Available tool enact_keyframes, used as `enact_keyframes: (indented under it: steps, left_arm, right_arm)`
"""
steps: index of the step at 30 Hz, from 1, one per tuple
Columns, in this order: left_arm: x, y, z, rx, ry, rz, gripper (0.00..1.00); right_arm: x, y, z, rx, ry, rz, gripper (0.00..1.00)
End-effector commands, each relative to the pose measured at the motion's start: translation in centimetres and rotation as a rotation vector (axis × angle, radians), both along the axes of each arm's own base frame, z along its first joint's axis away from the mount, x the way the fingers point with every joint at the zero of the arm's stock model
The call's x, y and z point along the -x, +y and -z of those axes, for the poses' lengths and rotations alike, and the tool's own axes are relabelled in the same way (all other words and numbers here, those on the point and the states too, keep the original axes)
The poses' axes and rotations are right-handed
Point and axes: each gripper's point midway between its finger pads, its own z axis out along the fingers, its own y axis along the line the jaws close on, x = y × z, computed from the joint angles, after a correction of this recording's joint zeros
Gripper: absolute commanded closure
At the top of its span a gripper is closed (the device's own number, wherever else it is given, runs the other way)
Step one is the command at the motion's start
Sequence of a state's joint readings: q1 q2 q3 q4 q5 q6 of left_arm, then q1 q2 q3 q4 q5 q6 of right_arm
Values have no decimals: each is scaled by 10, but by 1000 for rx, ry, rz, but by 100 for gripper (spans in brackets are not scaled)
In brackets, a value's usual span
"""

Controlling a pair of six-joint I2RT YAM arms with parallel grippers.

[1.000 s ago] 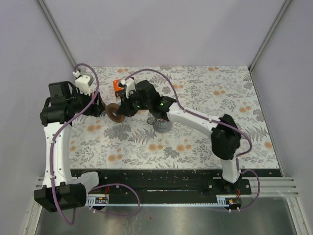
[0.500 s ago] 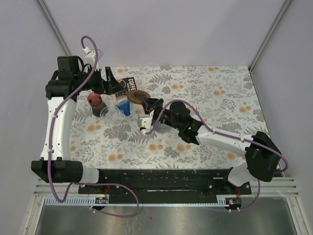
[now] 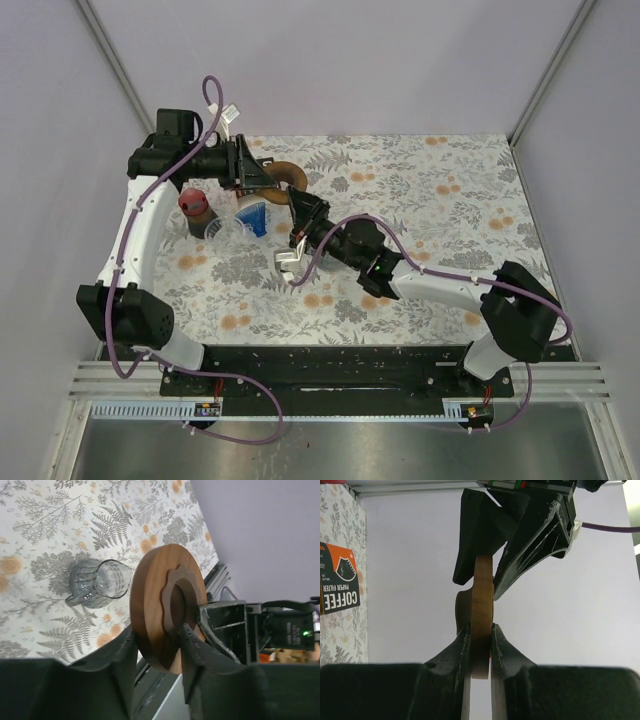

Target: Place the coffee filter in the dripper

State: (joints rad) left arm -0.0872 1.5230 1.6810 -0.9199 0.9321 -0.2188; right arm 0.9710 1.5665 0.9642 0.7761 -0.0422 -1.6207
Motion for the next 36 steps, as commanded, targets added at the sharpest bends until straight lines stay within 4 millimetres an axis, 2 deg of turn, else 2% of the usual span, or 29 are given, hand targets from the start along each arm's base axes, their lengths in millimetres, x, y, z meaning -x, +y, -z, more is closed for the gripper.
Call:
enact_keyframes:
  steps: [1, 2, 3, 8, 9, 11, 12, 13, 17, 20, 21, 23, 24, 26, 30, 33, 36]
  left_arm:
    - [10, -18, -23, 109, -21, 101, 77]
    - [11, -19, -22, 120, -10, 105, 95]
    - [12, -19, -20, 127, -3, 110, 100]
    - [10, -22, -15, 154, 15, 128, 100]
    - [8, -22, -14, 147, 10, 121, 100]
    - [1, -19, -9, 113, -10, 93, 100]
    - [-3, -18, -6, 102, -13, 86, 100]
    - [-5, -18, -5, 101, -10, 87, 100]
    - [-14, -20, 11, 96, 36, 90, 100]
    - [-15, -24, 26, 76, 52, 109, 100]
    - [-14, -27, 32, 72, 69, 118, 100]
    - [-9, -36, 38, 68, 75, 151, 100]
    - [-7, -41, 41, 63, 78, 166, 100]
    - [-1, -50, 46, 62, 87, 202, 100]
    - [3, -60, 50, 66, 101, 230, 100]
    - [3, -63, 49, 68, 106, 234, 100]
    - [9, -70, 48, 72, 103, 259, 100]
  right_arm:
    - [5, -4, -39, -101, -98, 20, 100]
    - [3, -4, -39, -103, -92, 21, 100]
    - [3, -4, -37, -99, -79, 22, 100]
    - [6, -7, -40, -232, 137, -32, 98]
    - [4, -11, -39, -274, 230, -25, 88]
    - [11, -13, -40, -330, 421, -64, 32]
    - [16, -13, -39, -353, 514, -83, 14]
    - [25, -10, -38, -350, 589, -122, 1]
    - [45, -19, -21, -365, 899, -138, 0]
    - [53, -42, -16, -424, 1194, -177, 0]
    - [48, -53, -18, -496, 1324, -171, 1]
    - [24, -78, -11, -620, 1483, -72, 1]
    - [10, -89, -5, -671, 1519, 21, 1]
    - [-1, -95, 8, -700, 1563, 149, 1]
    - [-5, -92, 31, -700, 1671, 247, 6]
    - [-2, -94, 51, -648, 1711, 307, 5]
    - [-6, -97, 59, -644, 1713, 357, 5]
